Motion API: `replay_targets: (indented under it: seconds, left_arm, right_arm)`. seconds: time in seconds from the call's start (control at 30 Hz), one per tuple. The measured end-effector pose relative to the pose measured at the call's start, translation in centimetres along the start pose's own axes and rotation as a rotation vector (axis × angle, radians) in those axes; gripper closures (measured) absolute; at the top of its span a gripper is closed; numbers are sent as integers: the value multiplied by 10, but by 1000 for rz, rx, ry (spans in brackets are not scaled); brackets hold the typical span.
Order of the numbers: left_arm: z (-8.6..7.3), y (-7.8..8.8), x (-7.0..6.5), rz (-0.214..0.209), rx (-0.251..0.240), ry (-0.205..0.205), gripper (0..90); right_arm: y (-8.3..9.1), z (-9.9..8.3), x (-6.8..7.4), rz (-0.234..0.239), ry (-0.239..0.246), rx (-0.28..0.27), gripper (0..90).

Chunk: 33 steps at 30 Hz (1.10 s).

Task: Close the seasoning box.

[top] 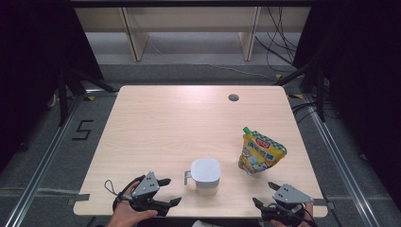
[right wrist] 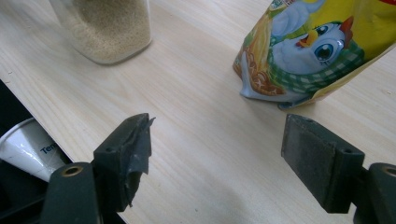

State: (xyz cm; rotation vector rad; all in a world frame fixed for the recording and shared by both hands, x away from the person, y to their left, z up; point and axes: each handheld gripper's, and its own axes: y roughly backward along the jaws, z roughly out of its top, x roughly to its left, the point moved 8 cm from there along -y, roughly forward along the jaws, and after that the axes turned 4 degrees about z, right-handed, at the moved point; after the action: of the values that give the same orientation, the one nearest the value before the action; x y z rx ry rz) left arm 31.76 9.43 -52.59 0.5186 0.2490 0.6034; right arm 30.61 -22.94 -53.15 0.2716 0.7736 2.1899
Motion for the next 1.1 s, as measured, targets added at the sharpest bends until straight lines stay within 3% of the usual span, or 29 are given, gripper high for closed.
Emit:
replay_targets:
  seconds: [0.03,0.1,0.27,0.3,0.33,0.37,0.43,0.53,0.6,0.67,0.7,0.8,0.83,0.87,0.93,1.1]
  left_arm:
    - [-3,1,2,8,22,-31,261]
    - [-4,2,-2,4,14,-11,260]
    - [-8,4,-3,8,21,-24,257]
    - [-9,4,-4,15,18,-17,257]
    - [-9,4,-4,11,12,-19,257]
    - [-10,6,-2,10,24,-49,256]
    - [-13,7,-3,19,30,-21,256]
    - [-16,7,-5,16,29,-19,252]
    - [-19,7,-3,29,56,-49,250]
    - [-18,5,-6,18,45,-25,248]
    - [-18,5,-5,22,52,-42,248]
    - [-16,3,-6,13,29,-24,248]
    - [-17,4,-6,15,42,-23,248]
    - [-19,5,-2,26,55,-48,246]
    - [-18,3,-4,23,40,-24,244]
    - [-18,3,-3,23,42,-22,244]
  right_arm:
    - [0,0,0,-1,-2,1,253]
    - [0,-1,2,12,-13,11,253]
    - [0,0,1,6,-5,2,253]
    - [0,0,3,13,-22,10,253]
    - [0,0,3,14,-21,9,253]
    - [0,0,3,14,-21,9,253]
    - [0,0,3,16,-16,9,253]
    - [-1,-1,2,11,-10,11,253]
    - [-1,0,1,5,4,6,253]
    - [-1,0,1,4,6,4,253]
    - [-1,0,1,4,5,7,253]
    - [-2,-1,2,13,-2,14,253]
    - [-2,-1,2,15,-4,15,253]
    - [-1,-2,3,20,-12,19,252]
    - [-2,-1,1,15,0,9,250]
    - [-2,-1,0,8,14,7,250]
